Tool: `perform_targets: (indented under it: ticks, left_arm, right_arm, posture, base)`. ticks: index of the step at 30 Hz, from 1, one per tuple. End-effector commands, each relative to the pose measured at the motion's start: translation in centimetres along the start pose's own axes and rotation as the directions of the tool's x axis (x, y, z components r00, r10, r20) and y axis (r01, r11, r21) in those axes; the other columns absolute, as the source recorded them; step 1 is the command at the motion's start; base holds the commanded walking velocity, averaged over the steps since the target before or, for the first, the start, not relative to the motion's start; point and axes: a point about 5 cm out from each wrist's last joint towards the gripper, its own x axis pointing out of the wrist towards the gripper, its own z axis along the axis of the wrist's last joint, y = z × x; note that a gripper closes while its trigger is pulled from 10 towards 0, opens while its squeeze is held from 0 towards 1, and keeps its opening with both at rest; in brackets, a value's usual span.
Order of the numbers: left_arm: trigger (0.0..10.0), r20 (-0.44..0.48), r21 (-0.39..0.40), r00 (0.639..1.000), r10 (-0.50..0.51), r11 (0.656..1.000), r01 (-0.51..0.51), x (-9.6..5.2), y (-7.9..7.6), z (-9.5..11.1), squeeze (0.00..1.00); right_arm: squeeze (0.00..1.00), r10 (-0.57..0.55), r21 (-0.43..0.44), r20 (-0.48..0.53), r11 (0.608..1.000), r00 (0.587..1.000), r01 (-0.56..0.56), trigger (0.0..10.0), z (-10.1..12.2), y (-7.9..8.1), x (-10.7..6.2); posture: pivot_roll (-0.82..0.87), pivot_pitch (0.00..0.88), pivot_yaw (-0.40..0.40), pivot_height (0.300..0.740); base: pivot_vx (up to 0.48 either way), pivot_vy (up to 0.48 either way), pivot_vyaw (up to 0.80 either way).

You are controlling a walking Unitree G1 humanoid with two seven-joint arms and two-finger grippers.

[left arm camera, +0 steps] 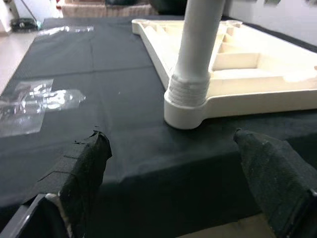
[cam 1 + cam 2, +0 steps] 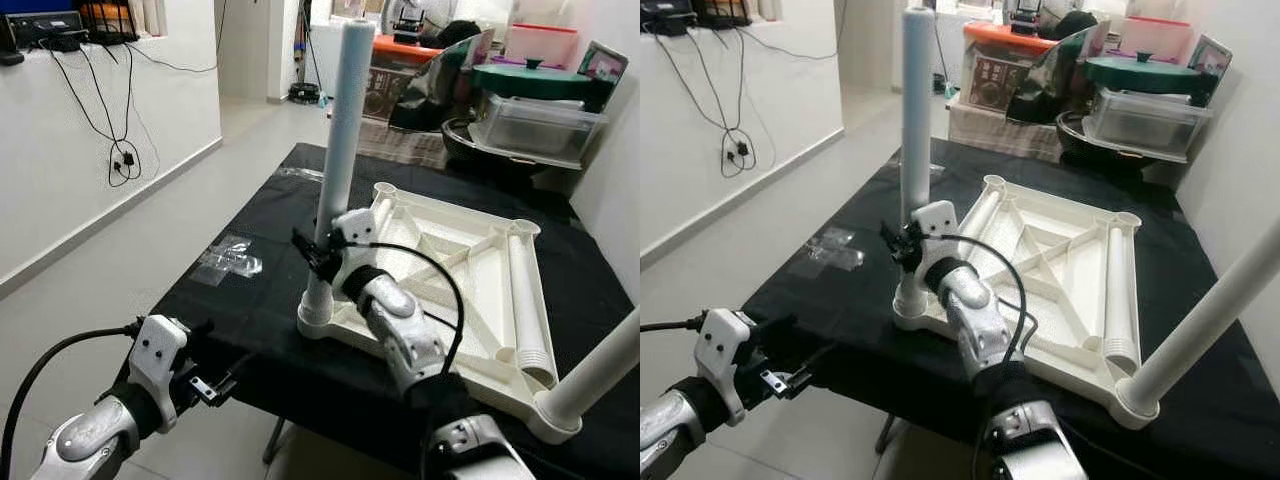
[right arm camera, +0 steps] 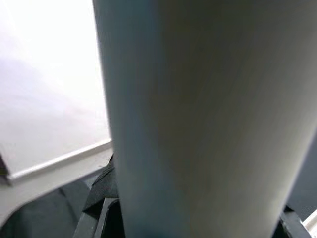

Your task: Building children table

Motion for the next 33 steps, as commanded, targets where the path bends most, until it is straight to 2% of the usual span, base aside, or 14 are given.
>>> perform_targets:
  ticks: [1, 6, 10, 13, 15, 19, 21, 22, 23, 24, 28, 29, 30, 33]
  left_arm:
    - [10.0, 0.006, 0.001, 1.0, 0.001, 1.0, -0.001, 0.2, -0.2, -0.1, 0.0]
    - [10.0, 0.013, 0.002, 1.0, -0.001, 1.0, 0.001, 0.5, -0.2, -0.1, 0.0]
    - [10.0, 0.014, 0.004, 1.0, 0.001, 1.0, -0.001, 0.5, 0.0, -0.1, 0.0]
    - [10.0, 0.014, 0.005, 1.0, 0.001, 1.0, -0.001, 0.5, 0.0, -0.1, 0.0]
    - [10.0, 0.013, 0.007, 1.0, 0.0, 1.0, 0.0, 0.5, 0.0, 0.0, 0.0]
    - [10.0, 0.012, 0.007, 1.0, -0.001, 1.0, 0.0, 0.5, 0.1, -0.1, 0.0]
    - [10.0, 0.011, 0.006, 1.0, -0.002, 1.0, 0.002, 0.5, 0.1, -0.1, 0.0]
    - [10.0, 0.011, 0.006, 1.0, -0.002, 1.0, 0.002, 0.5, 0.1, -0.1, 0.0]
    - [10.0, 0.01, 0.006, 1.0, -0.002, 1.0, 0.002, 0.4, 0.1, -0.1, 0.0]
    - [10.0, 0.01, 0.006, 1.0, -0.002, 1.0, 0.002, 0.4, 0.1, -0.1, 0.0]
    - [10.0, 0.009, 0.004, 1.0, -0.004, 1.0, 0.004, 0.3, 0.1, 0.0, 0.0]
    - [10.0, 0.005, -0.001, 1.0, -0.009, 1.0, 0.009, 0.3, 0.1, -0.1, 0.0]
    - [10.0, 0.002, -0.001, 1.0, -0.016, 1.0, 0.016, 0.3, 0.0, -0.1, 0.0]
    - [10.0, 0.0, -0.001, 1.0, -0.021, 1.0, 0.021, 0.3, -0.1, -0.2, 0.0]
  right_arm:
    - [0.0, 0.043, 0.106, -0.039, 0.994, 0.998, -0.038, 0.0, -0.6, 0.4, 0.1]
    - [0.0, -0.008, 0.173, 0.07, 0.985, 0.998, -0.004, 0.0, 2.7, -0.7, 0.7]
    - [0.0, -0.061, 0.257, 0.13, 0.966, 0.99, 0.026, 0.0, 4.6, -1.2, 1.0]
    - [0.0, -0.069, 0.273, 0.149, 0.962, 0.986, 0.026, 0.0, 5.1, -1.3, 1.1]
    - [0.0, -0.067, 0.331, 0.19, 0.943, 0.98, 0.0, 0.0, 7.1, -1.4, 1.1]
    - [0.0, -0.05, 0.38, 0.222, 0.924, 0.974, -0.039, 0.0, 8.4, -1.3, 1.1]
    - [0.0, -0.023, 0.448, 0.236, 0.89, 0.972, -0.088, 0.0, 9.0, -0.9, 1.2]
    - [0.0, -0.023, 0.448, 0.236, 0.89, 0.972, -0.088, 0.0, 9.0, -0.9, 1.2]
    - [0.0, 0.008, 0.528, 0.236, 0.838, 0.972, -0.135, 0.0, 9.2, -0.3, 1.2]
    - [0.0, 0.008, 0.528, 0.236, 0.838, 0.972, -0.135, 0.0, 9.2, -0.3, 1.2]
    - [0.0, 0.032, 0.599, 0.234, 0.783, 0.972, -0.17, 0.0, 9.3, 0.6, 1.2]
    - [0.0, 0.092, 0.638, 0.237, 0.735, 0.967, -0.227, 0.0, 9.0, 2.5, 1.1]
    - [0.0, 0.104, 0.66, 0.227, 0.715, 0.968, -0.232, 0.0, 8.8, 3.4, 1.1]
    - [0.0, 0.109, 0.674, 0.217, 0.702, 0.97, -0.23, 0.0, 8.7, 3.9, 1.1]
  posture:
    - [0.1, 0.0, -0.106, 0.74]
    - [0.09, 0.0, -0.101, 0.74]
    - [0.09, 0.0, -0.097, 0.74]
    - [0.09, 0.0, -0.097, 0.74]
    - [0.1, 0.0, -0.096, 0.74]
    - [0.1, 0.0, -0.094, 0.74]
    - [0.1, 0.0, -0.094, 0.74]
    - [0.1, 0.0, -0.094, 0.74]
    - [0.1, 0.0, -0.093, 0.74]
    - [0.1, 0.0, -0.093, 0.74]
    - [0.1, 0.0, -0.091, 0.74]
    - [0.09, 0.0, -0.083, 0.74]
    - [0.09, 0.0, -0.08, 0.74]
    - [0.09, 0.0, -0.078, 0.74]
  base:
    - [0.0, 0.0, 0.0]
    - [0.0, 0.0, 0.0]
    - [0.0, 0.0, 0.0]
    - [0.0, 0.0, 0.0]
    - [0.0, 0.0, 0.0]
    - [0.0, 0.0, 0.0]
    - [0.0, 0.0, 0.0]
    - [0.0, 0.0, 0.0]
    - [0.0, 0.0, 0.0]
    - [0.0, 0.0, 0.0]
    - [0.0, 0.0, 0.0]
    - [0.0, 0.0, 0.0]
    - [0.0, 0.0, 0.0]
    - [0.0, 0.0, 0.0]
